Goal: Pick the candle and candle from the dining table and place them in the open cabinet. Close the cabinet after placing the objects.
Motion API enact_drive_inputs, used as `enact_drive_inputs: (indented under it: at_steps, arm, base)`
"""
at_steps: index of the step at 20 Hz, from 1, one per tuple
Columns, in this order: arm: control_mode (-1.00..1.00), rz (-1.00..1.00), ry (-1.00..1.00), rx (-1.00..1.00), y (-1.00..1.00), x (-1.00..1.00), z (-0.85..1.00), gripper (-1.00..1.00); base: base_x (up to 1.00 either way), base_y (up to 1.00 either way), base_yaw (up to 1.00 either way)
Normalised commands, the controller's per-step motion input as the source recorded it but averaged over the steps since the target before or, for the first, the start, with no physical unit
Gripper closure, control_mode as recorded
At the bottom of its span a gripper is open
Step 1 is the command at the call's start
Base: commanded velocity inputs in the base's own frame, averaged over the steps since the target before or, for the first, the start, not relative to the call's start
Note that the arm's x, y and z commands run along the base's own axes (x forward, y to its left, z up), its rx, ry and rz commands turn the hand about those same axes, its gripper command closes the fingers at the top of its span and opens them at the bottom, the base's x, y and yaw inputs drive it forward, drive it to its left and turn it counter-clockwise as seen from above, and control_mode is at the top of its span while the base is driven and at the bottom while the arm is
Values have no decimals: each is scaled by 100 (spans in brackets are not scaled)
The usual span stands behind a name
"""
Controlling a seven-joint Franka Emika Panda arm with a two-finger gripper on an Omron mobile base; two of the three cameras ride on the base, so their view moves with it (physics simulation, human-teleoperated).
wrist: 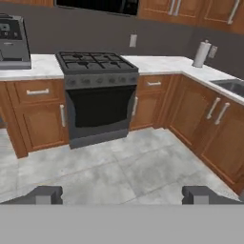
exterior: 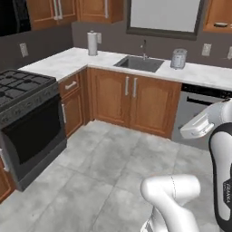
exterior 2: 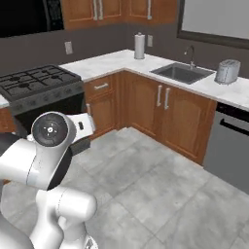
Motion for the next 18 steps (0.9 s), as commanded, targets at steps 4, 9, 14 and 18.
enact_drive_inputs:
  at_steps: [4, 9, 14, 18]
  arm:
    - [100, 0, 0, 0, 0, 0, 0, -100]
    - [100, 0, 0, 0, 0, 0, 0, -100]
    - [100, 0, 0, 0, 0, 0, 0, -100]
    - [100, 0, 0, 0, 0, 0, 0, -100]
  base:
    - [-99, -42, 70]
    - [-100, -46, 69]
    - [-98, -45, 71]
    - [-100, -33, 68]
